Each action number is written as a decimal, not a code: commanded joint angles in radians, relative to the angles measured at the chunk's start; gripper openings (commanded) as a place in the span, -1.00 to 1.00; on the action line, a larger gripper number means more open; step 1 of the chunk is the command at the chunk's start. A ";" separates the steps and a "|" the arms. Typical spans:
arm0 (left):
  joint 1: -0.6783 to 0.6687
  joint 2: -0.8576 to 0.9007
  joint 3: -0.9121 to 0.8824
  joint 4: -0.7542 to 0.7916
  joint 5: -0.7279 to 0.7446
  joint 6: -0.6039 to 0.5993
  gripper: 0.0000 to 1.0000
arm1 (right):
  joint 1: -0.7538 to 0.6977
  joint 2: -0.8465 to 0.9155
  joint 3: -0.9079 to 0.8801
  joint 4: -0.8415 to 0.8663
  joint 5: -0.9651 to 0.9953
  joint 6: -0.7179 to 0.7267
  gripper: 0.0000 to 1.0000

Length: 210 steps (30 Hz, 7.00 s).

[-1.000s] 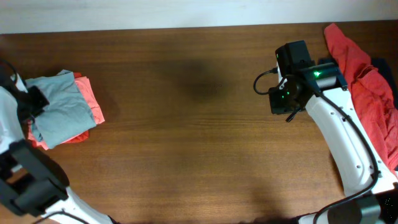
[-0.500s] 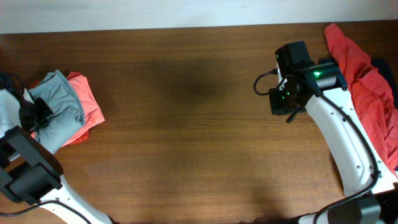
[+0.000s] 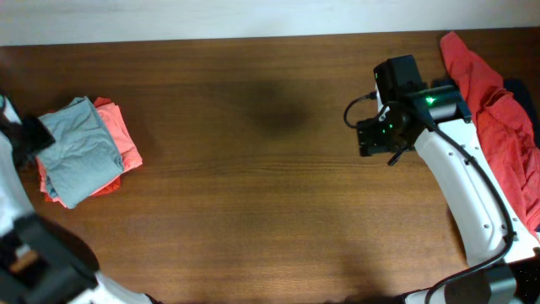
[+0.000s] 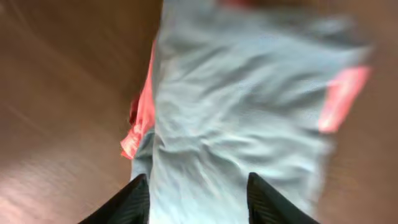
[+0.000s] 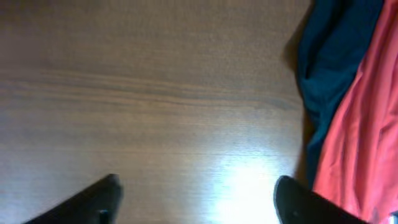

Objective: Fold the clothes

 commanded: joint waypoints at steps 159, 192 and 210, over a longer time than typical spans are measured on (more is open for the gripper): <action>-0.514 -1.276 -0.983 -0.089 0.046 0.077 0.99 | -0.229 -1.592 -1.527 1.164 -0.342 -0.189 0.97; -0.597 -1.864 -1.741 0.958 0.022 0.160 0.99 | -0.229 -1.592 -1.527 1.164 -0.342 -0.189 0.97; -0.597 -1.864 -1.741 0.958 0.022 0.160 0.99 | -0.229 -1.592 -1.527 1.164 -0.342 -0.189 0.97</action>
